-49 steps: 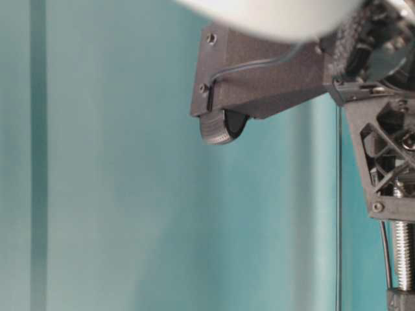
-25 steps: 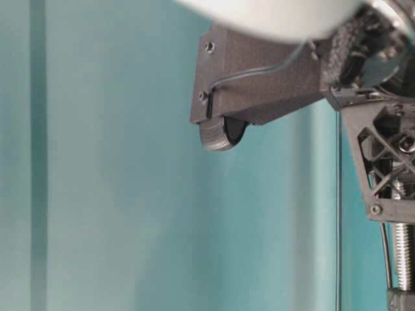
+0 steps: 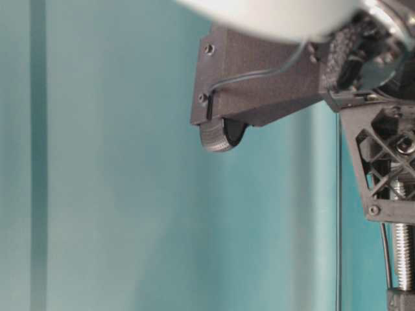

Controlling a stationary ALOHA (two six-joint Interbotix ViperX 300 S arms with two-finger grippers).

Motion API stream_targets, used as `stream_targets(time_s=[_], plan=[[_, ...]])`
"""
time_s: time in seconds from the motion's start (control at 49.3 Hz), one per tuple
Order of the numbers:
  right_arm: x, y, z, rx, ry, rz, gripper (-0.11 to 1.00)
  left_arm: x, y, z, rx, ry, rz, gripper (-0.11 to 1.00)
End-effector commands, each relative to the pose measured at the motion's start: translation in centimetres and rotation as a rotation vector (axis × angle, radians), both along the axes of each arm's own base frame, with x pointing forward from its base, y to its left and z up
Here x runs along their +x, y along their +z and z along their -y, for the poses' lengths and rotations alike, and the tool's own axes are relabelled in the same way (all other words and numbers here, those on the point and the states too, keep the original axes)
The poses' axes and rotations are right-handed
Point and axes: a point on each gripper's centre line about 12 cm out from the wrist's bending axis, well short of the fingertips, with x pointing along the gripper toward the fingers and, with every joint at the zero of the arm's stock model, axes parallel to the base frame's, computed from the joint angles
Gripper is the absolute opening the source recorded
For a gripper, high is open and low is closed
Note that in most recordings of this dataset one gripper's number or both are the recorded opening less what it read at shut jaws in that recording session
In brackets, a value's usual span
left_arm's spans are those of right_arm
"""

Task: Insert the USB cable into the fixed female connector.
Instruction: 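Press the USB plug fully into the port with the right gripper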

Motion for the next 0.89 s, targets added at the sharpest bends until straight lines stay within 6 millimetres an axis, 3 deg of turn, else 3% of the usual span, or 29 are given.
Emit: stream_targets(time_s=[0.0, 0.872], plan=[[0.8, 1.3, 3.2, -0.005, -0.066, 0.032, 0.20, 0.2, 0.4, -0.1, -0.002, 0.003, 0.013, 0.99], [1.6, 1.2, 1.9, 0.032, 0.021, 0.023, 0.20, 0.2, 0.5, -0.1, -0.002, 0.003, 0.014, 0.99]])
